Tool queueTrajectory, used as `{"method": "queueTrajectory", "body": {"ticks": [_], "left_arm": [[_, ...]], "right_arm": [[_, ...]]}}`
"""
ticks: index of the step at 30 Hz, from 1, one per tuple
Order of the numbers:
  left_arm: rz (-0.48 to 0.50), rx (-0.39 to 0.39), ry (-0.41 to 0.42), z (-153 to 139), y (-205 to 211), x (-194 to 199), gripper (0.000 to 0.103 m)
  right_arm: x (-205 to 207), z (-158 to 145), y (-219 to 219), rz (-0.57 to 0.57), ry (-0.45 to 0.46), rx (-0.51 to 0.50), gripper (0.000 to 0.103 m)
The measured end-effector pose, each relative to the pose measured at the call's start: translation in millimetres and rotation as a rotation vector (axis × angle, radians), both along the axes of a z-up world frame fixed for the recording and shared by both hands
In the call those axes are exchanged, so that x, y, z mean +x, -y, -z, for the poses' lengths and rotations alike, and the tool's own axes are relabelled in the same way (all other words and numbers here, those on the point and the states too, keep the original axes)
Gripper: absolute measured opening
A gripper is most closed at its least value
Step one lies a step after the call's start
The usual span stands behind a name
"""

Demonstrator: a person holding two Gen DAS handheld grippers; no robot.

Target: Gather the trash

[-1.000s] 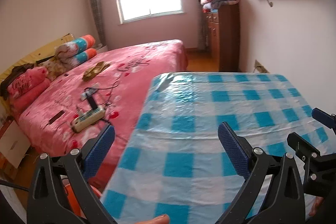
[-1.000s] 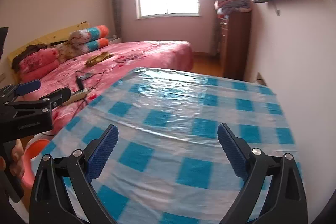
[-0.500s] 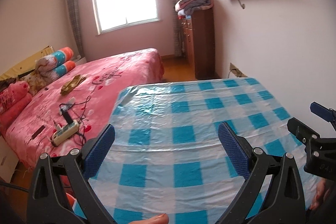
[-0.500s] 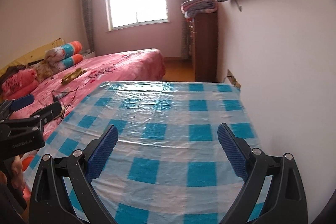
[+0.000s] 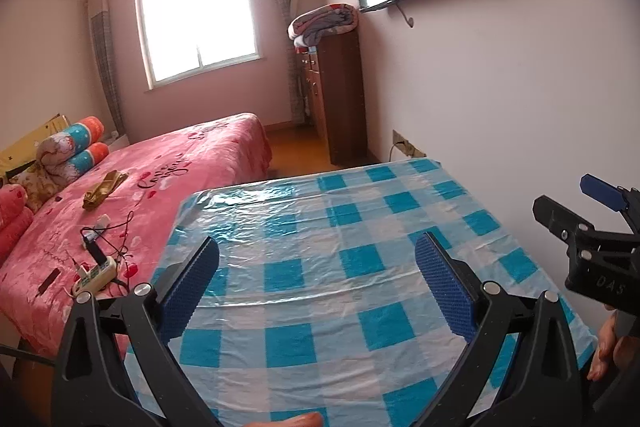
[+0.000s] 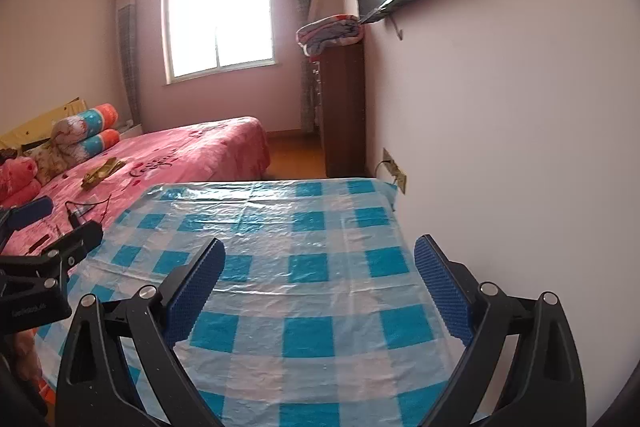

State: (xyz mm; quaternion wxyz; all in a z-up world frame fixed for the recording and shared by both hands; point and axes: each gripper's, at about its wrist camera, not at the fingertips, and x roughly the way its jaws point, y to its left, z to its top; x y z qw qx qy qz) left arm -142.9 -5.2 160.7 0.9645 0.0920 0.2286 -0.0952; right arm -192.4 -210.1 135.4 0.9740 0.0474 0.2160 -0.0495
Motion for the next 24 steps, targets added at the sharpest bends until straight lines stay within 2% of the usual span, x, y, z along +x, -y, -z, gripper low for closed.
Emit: {"method": "queueTrajectory", "body": {"ticks": [13, 24], "left_arm": [[0.012, -0.006, 0.018, -1.9, 2.6, -8.8, 0.099], [0.012, -0.028, 0.011, -0.1, -0.3, -8.4, 0.099]], "right_arm": [[-11.9, -6.8, -2.0, 0.014, 0.031, -0.035, 0.095], [-5.7, -0.2, -14.2, -0.011, 0.006, -0.041, 0.096]]}}
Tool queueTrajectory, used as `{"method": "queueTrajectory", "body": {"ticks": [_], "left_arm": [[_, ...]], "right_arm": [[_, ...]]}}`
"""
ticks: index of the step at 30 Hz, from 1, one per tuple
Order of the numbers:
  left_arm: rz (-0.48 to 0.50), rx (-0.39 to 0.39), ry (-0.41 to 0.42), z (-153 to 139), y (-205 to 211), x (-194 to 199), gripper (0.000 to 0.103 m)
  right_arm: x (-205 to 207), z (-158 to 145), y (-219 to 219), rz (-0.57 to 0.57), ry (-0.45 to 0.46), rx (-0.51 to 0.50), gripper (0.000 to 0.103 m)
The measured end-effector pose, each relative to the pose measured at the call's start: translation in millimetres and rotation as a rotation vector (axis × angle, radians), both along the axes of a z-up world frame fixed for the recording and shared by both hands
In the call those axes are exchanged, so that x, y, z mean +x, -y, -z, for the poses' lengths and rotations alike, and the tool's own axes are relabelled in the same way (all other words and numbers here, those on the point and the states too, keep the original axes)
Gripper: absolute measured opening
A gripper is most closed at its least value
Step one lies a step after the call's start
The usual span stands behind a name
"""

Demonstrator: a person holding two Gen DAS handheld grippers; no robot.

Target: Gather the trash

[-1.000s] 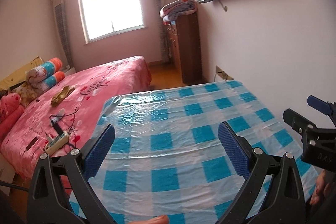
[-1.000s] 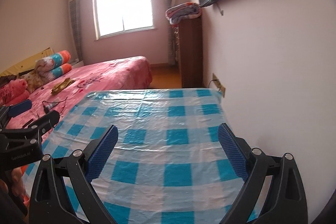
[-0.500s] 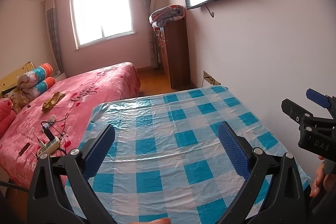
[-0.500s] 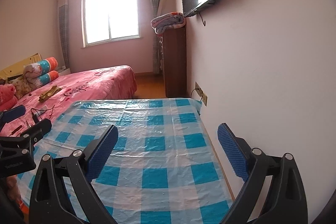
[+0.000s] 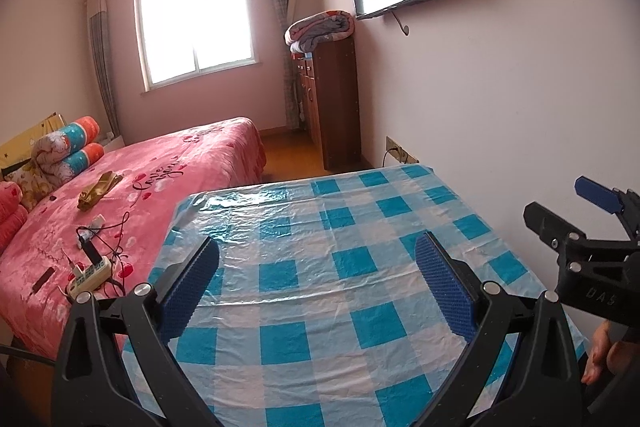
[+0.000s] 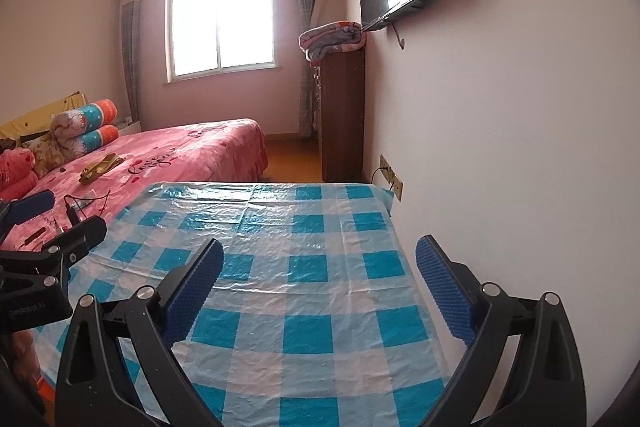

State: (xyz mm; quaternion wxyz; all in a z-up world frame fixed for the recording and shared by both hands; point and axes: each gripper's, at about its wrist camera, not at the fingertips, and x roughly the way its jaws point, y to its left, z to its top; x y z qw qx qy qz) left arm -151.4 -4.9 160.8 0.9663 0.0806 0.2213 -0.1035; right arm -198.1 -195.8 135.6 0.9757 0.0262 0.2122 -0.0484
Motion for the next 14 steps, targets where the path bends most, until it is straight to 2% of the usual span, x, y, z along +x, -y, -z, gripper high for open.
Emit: {"method": "queueTrajectory", "body": {"ticks": [6, 14], "left_arm": [[-0.034, -0.021, -0.066, 19.1, -8.2, 20.5, 0.099], [-0.151, -0.001, -0.221, 78.6, -19.2, 73.8, 0.099]], "right_arm": [[17.8, 19.9, -4.6, -0.017, -0.069, 0.02, 0.096], [66.6, 75.0, -9.7, -0.03, -0.256, 0.071, 0.096]]}}
